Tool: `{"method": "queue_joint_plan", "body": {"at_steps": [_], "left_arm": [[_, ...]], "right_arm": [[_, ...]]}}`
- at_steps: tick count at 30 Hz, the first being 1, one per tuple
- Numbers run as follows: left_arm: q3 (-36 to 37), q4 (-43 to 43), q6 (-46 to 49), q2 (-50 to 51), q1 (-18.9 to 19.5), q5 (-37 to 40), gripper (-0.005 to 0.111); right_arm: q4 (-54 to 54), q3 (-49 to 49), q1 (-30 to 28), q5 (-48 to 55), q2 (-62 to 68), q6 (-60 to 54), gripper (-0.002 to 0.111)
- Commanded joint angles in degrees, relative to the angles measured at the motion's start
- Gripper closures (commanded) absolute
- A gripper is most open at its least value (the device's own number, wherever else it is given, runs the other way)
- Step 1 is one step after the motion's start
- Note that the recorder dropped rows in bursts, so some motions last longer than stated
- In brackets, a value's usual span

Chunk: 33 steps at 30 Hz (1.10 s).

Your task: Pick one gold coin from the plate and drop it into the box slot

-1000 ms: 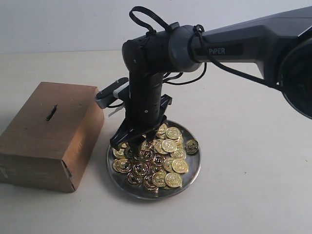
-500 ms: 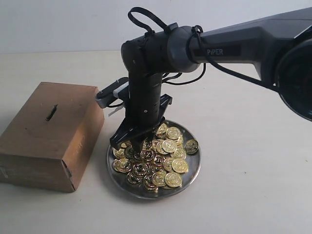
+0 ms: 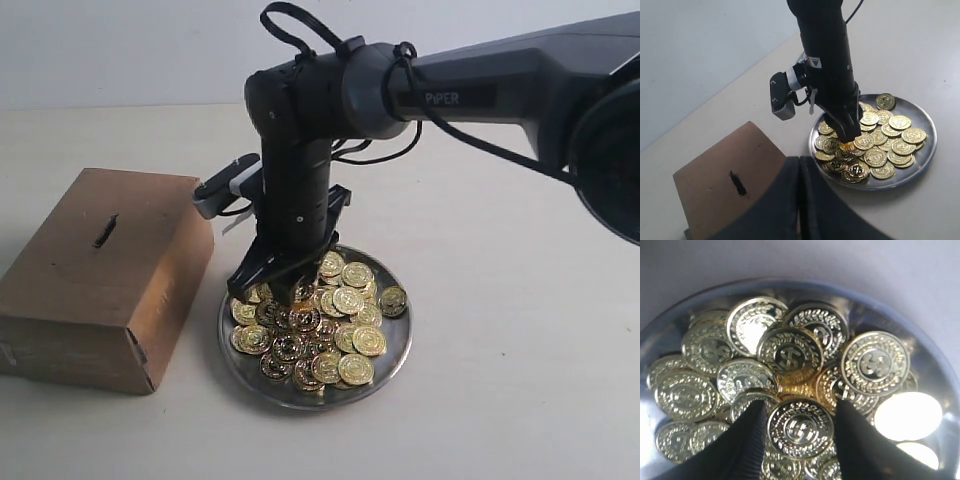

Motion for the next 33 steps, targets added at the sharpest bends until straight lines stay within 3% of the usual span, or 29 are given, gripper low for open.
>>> {"method": "queue_joint_plan", "body": {"at_steps": [1,7,10,12,16,17,21,28,33], "left_arm": [[0.1,-0.9,9.0,0.2,-0.6,1.0,0.107],[0.1,-0.7,35.1,3.8,-6.0,-0.4,0.107],[0.1,0.1,35.6,6.0,-9.6,-5.0,0.107],[0.1,4.1,35.6,8.7,-15.6,-10.1,0.107],[0.1,7.9,35.6,11.1,-23.0,-15.3,0.103],[0.1,8.2,35.6,11.5,-26.0,-19.5,0.095],[0.1,2.8,29.5,11.5,-31.6,-31.7,0.075],[0.1,9.1,35.6,13.3,-37.8,-30.5,0.047],[0.0,13.5,35.6,16.5,-43.8,-30.8,0.045]], "right_arm": [[2.8,-0.6,0.0,2.8,-4.5,-4.8,0.078],[15.4,-0.6,0.0,8.0,-13.8,-20.1,0.078],[16.5,-0.5,0.0,8.0,-17.1,-21.0,0.078],[18.2,-0.5,0.0,8.0,-20.7,-21.2,0.078],[22.4,0.7,0.0,8.0,-23.8,-21.6,0.078],[22.5,2.5,0.0,8.0,-25.3,-21.6,0.078],[23.4,9.3,0.0,8.0,-28.6,-21.9,0.078],[29.6,15.6,0.0,8.0,-32.2,-27.0,0.078],[33.5,18.4,0.0,8.0,-35.2,-29.4,0.078]]}}
